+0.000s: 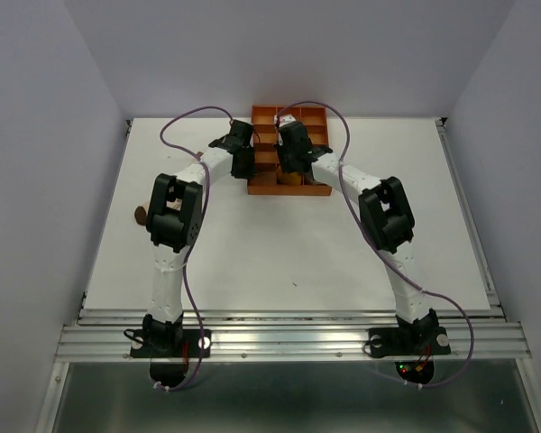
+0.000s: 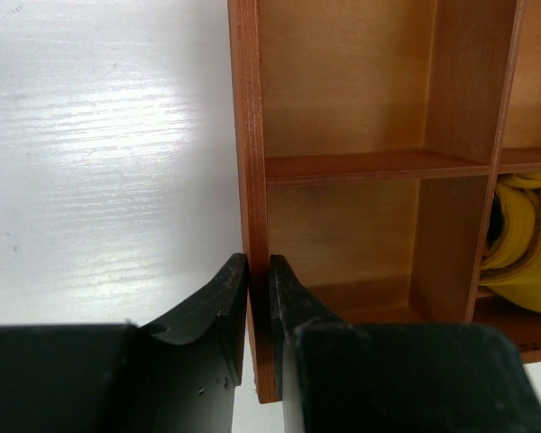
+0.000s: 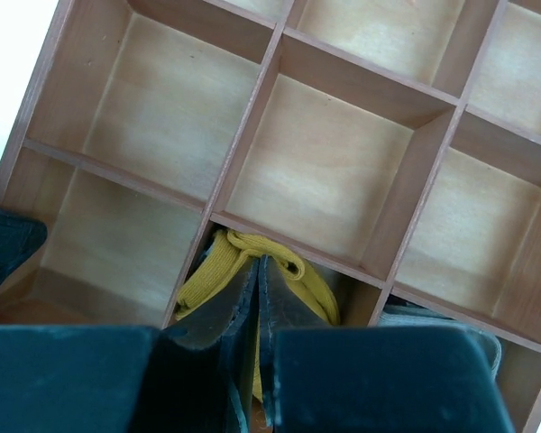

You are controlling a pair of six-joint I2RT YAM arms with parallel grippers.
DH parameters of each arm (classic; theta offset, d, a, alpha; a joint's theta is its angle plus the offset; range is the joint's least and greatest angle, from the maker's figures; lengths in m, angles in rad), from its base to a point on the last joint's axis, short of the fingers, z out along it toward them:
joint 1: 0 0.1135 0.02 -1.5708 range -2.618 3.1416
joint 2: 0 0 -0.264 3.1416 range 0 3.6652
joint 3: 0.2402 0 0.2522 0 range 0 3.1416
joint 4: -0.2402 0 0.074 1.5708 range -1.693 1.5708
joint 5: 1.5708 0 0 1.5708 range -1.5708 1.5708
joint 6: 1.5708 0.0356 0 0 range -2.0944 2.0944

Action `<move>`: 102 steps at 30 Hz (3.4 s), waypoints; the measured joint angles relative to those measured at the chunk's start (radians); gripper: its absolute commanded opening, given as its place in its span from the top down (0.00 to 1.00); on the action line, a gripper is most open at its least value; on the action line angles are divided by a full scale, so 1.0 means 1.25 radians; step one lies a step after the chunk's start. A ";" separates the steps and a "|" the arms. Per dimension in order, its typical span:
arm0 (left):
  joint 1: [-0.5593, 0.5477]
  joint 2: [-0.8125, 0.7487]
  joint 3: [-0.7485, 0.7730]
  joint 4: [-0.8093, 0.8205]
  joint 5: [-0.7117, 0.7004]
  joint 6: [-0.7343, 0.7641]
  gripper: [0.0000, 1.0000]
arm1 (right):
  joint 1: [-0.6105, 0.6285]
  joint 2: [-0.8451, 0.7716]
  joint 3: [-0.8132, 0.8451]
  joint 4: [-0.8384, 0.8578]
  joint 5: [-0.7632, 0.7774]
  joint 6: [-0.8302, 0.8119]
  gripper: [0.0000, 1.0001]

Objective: Roll the socks
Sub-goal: Place the sock in the storage box, then adjust the sock at the center of the board.

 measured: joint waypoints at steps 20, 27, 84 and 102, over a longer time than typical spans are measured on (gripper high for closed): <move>0.000 0.001 0.000 0.004 0.002 0.004 0.98 | -0.001 0.076 0.079 -0.043 -0.061 -0.037 0.94; 0.000 0.002 0.000 0.004 0.002 0.004 0.97 | -0.001 0.073 0.079 -0.044 -0.056 -0.037 0.87; 0.113 -0.347 -0.150 0.011 -0.099 -0.146 0.01 | -0.001 -0.675 -0.567 0.128 0.092 0.063 0.00; 0.247 -0.050 -0.100 0.089 -0.011 -0.194 0.01 | -0.001 -0.697 -0.607 0.131 0.142 0.015 0.00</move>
